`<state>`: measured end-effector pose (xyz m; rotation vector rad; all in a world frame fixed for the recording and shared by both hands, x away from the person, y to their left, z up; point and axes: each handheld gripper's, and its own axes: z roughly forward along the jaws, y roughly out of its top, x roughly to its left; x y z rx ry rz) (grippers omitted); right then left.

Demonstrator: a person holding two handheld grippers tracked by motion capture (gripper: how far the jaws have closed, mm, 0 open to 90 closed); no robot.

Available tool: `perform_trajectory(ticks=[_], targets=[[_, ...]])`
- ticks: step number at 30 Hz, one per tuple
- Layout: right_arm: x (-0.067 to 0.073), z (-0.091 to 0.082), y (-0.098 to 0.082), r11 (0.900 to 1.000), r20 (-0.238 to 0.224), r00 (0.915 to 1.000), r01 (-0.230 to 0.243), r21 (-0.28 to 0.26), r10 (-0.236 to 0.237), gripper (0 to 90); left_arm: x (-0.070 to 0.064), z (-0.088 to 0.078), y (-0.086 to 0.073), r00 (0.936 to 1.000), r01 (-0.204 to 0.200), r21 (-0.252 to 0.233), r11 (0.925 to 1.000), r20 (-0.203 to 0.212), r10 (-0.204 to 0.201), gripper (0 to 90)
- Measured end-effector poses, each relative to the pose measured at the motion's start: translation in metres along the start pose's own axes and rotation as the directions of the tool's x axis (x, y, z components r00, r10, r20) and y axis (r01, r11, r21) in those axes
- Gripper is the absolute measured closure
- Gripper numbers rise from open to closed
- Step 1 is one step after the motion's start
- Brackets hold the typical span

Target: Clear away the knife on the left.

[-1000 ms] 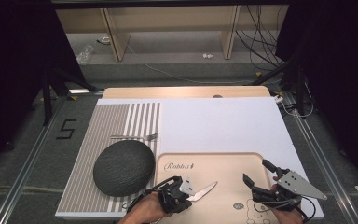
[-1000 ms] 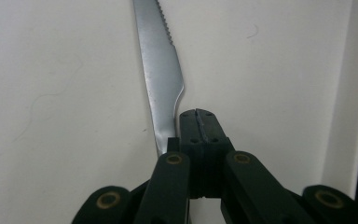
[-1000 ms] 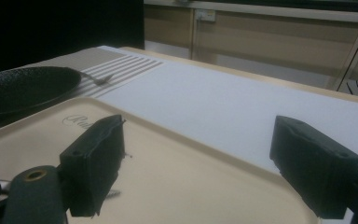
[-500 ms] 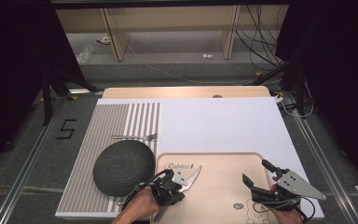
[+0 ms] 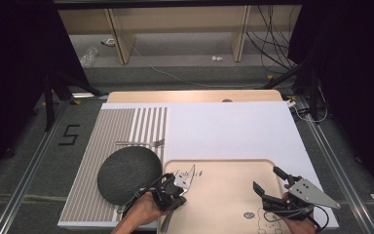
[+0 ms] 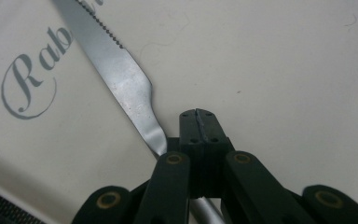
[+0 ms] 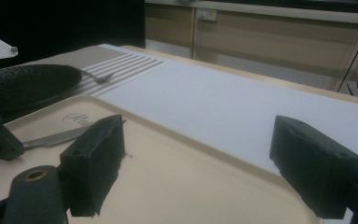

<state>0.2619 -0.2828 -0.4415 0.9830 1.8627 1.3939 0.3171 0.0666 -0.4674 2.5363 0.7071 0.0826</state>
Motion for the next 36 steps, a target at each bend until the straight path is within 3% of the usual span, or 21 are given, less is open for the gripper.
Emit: perform_trajectory(ticks=[24, 36], targets=[[0.0, 0.0, 0.0, 1.0, -0.002, 1.0, 0.003, 0.001, -0.003, 18.7, 0.011, -0.006, -0.007, 0.9988, 0.048, 0.025, 0.9985, 0.008, -0.048, 89.6], [0.001, 0.0, 0.0, 1.0, -0.002, 1.0, 0.008, 0.006, -0.008, 18.7, 0.013, -0.007, -0.008, 0.9987, 0.051, 0.041, 0.9979, 0.008, -0.051, 89.6]])
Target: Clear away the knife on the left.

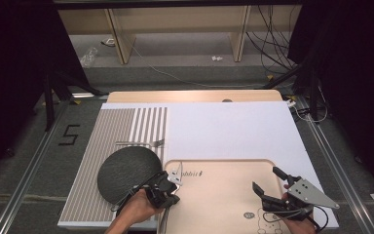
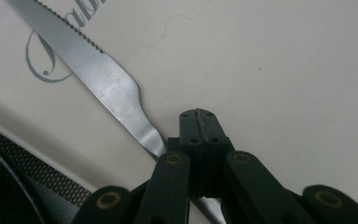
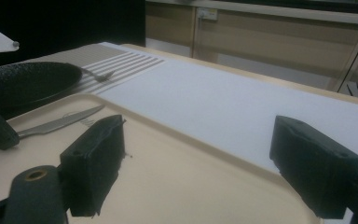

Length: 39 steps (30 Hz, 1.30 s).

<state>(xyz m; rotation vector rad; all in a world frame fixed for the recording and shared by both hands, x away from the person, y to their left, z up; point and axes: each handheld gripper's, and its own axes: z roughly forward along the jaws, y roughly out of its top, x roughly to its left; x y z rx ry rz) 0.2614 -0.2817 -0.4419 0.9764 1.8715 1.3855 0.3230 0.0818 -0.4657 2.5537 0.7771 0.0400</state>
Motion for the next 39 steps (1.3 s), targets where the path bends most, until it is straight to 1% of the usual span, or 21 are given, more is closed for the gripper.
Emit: perform_trajectory(ticks=[8, 13, 17, 19, 23, 24, 25, 26, 28, 29, 31, 32, 34, 35, 37, 39], targets=[[0.0, 0.0, 0.0, 1.0, 0.0, 1.0, 0.001, 0.0, -0.001, 18.7, 0.002, -0.002, -0.002, 0.9999, 0.009, 0.014, 0.9999, 0.004, -0.009, 89.6], [0.0, 0.0, 0.0, 1.0, 0.0, 1.0, 0.001, 0.001, -0.001, 18.7, 0.002, -0.004, -0.004, 0.9999, 0.007, 0.032, 0.9995, -0.012, -0.006, 89.6], [0.0, 0.0, 0.0, 1.0, 0.0, 1.0, 0.002, 0.0, -0.002, 18.7, 0.004, -0.005, -0.005, 0.9999, 0.014, 0.037, 0.9992, -0.002, -0.014, 89.6], [0.0, 0.0, 0.0, 1.0, -0.001, 1.0, 0.005, 0.001, -0.005, 18.7, 0.004, -0.005, -0.005, 0.9999, 0.011, 0.043, 0.999, -0.001, -0.011, 89.6], [0.0, 0.001, 0.0, 1.0, -0.001, 1.0, 0.005, -0.003, -0.005, 18.7, 0.003, -0.007, -0.005, 1.0, 0.003, 0.039, 0.9992, -0.01, -0.003, 89.4], [0.0, 0.001, 0.0, 1.0, -0.002, 1.0, 0.006, -0.003, -0.006, 18.7, 0.005, -0.009, -0.005, 1.0, 0.006, 0.024, 0.9997, -0.008, -0.005, 88.1], [0.0, 0.001, 0.0, 1.0, -0.002, 1.0, 0.006, -0.003, -0.006, 18.7, 0.005, -0.012, -0.005, 0.9999, 0.01, 0.006, 0.9999, -0.005, -0.01, 85.1], [0.0, 0.001, 0.0, 1.0, -0.002, 1.0, 0.005, -0.003, -0.005, 18.7, 0.006, -0.015, -0.004, 0.9999, 0.015, -0.022, 0.9996, -0.002, -0.015, 79.8], [0.0, 0.001, 0.0, 1.0, -0.003, 1.0, 0.002, -0.002, -0.002, 18.7, 0.009, -0.025, -0.002, 0.9995, 0.028, -0.084, 0.996, -0.01, -0.029, 63.9], [0.0, 0.001, 0.0, 1.0, -0.002, 1.0, 0.001, -0.002, -0.001, 18.8, 0.01, -0.027, -0.002, 0.9993, 0.033, -0.098, 0.9947, -0.014, -0.034, 57.0], [-0.001, 0.001, 0.0, 1.0, -0.003, 1.0, 0.002, -0.001, -0.002, 18.7, 0.014, -0.034, -0.002, 0.9981, 0.053, -0.12, 0.9914, -0.026, -0.056, 48.1], [-0.001, 0.001, 0.0, 1.0, -0.003, 1.0, 0.001, 0.0, -0.001, 18.7, 0.016, -0.037, -0.002, 0.9972, 0.066, -0.124, 0.99, -0.027, -0.07, 44.7], [-0.001, 0.002, -0.001, 1.0, -0.004, 1.0, 0.0, -0.001, 0.0, 18.7, 0.021, -0.043, -0.003, 0.9945, 0.101, -0.147, 0.984, -0.013, -0.104, 39.7], [-0.001, 0.002, -0.001, 1.0, -0.004, 1.0, -0.001, -0.002, 0.001, 18.7, 0.023, -0.045, -0.003, 0.993, 0.114, -0.162, 0.9802, -0.013, -0.117, 38.0], [-0.001, 0.001, -0.001, 1.0, -0.004, 1.0, -0.001, 0.0, 0.001, 18.7, 0.027, -0.051, -0.003, 0.9921, 0.114, -0.173, 0.9783, -0.031, -0.121, 34.0], [-0.002, 0.0, -0.001, 1.0, -0.002, 1.0, -0.004, 0.002, 0.004, 18.7, 0.029, -0.056, -0.003, 0.9907, 0.121, -0.187, 0.9749, -0.038, -0.13, 30.7]])
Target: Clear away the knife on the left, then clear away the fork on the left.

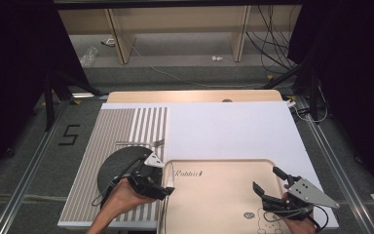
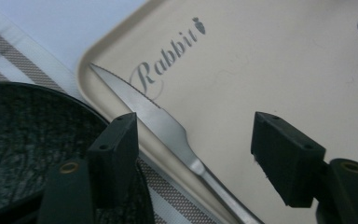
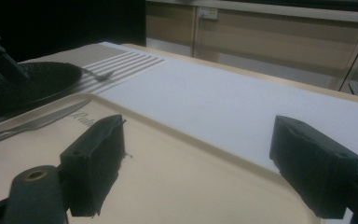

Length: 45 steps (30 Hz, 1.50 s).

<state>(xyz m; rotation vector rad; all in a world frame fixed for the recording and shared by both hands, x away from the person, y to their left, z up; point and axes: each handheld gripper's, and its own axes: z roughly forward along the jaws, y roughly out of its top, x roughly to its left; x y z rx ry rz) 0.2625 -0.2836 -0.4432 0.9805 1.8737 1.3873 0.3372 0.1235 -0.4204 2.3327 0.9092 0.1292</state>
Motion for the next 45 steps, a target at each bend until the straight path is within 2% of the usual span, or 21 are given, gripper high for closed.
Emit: perform_trajectory(ticks=[7, 21, 32, 45], targets=[[-0.001, -0.001, -0.001, 1.0, 0.004, 1.0, -0.007, -0.006, 0.007, 18.7, 0.01, -0.011, 0.003, 0.9991, 0.012, -0.041, 0.9991, -0.04, -0.014, 22.8], [-0.001, -0.001, -0.001, 1.0, 0.002, 1.0, -0.003, -0.011, 0.003, 18.7, 0.029, -0.026, 0.001, 0.9926, 0.048, -0.092, 0.9946, -0.106, -0.058, 19.7], [0.0, -0.001, -0.001, 1.0, 0.003, 1.0, 0.004, -0.011, -0.004, 18.7, 0.046, -0.04, -0.003, 0.9825, 0.072, -0.149, 0.9862, -0.16, -0.096, 17.8], [-0.001, -0.004, -0.002, 1.0, 0.008, 1.0, -0.003, -0.006, 0.003, 18.7, 0.062, -0.044, -0.006, 0.9729, 0.094, -0.167, 0.9815, -0.193, -0.126, 17.9]])
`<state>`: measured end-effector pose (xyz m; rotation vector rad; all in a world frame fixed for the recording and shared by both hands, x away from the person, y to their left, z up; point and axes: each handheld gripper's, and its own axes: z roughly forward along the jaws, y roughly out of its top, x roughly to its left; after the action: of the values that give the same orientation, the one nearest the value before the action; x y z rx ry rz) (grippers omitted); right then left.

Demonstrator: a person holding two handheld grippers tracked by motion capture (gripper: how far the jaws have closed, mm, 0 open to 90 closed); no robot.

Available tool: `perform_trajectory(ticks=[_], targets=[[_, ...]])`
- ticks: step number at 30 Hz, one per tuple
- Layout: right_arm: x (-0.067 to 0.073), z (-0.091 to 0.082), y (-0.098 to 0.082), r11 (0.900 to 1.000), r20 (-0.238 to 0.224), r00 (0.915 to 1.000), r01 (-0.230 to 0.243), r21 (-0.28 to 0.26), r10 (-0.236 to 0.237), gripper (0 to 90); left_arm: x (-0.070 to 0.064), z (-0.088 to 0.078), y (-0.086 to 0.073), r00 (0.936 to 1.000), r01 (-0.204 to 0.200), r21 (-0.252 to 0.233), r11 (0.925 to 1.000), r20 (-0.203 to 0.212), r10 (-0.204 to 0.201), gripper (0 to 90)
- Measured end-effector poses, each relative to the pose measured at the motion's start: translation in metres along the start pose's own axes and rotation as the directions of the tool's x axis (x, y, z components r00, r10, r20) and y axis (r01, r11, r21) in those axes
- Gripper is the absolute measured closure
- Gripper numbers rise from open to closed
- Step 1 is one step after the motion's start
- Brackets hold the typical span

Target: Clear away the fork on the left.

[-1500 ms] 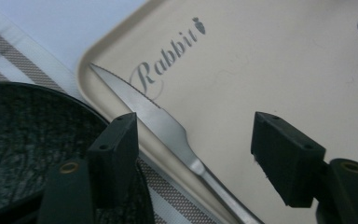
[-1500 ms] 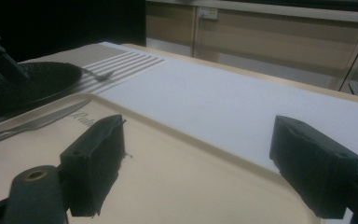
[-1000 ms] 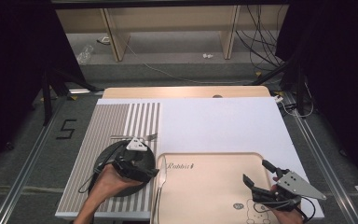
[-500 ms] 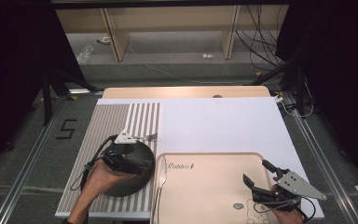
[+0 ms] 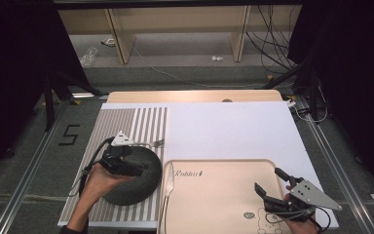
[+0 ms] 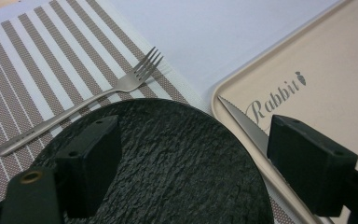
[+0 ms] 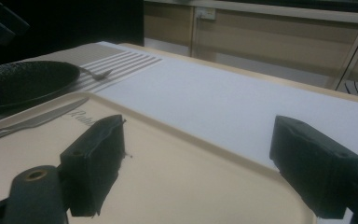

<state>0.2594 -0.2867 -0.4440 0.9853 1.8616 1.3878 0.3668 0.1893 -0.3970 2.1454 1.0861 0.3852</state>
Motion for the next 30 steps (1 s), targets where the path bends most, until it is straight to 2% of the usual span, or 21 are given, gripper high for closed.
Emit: perform_trajectory(ticks=[22, 26, 30], targets=[[0.0, 0.001, 0.0, 1.0, 0.004, 1.0, 0.001, 0.001, -0.001, 18.7, 0.024, -0.005, -0.002, 0.9979, 0.019, -0.026, 0.9995, -0.061, -0.021, 18.4], [0.0, 0.001, 0.0, 1.0, 0.004, 1.0, -0.003, 0.003, 0.003, 18.7, 0.029, -0.002, 0.001, 0.9973, 0.017, -0.025, 0.9995, -0.071, -0.018, 18.8], [0.0, 0.002, 0.0, 1.0, 0.005, 1.0, -0.004, 0.003, 0.004, 18.7, 0.035, 0.006, 0.003, 0.997, 0.012, -0.004, 0.9999, -0.076, -0.012, 18.9]])
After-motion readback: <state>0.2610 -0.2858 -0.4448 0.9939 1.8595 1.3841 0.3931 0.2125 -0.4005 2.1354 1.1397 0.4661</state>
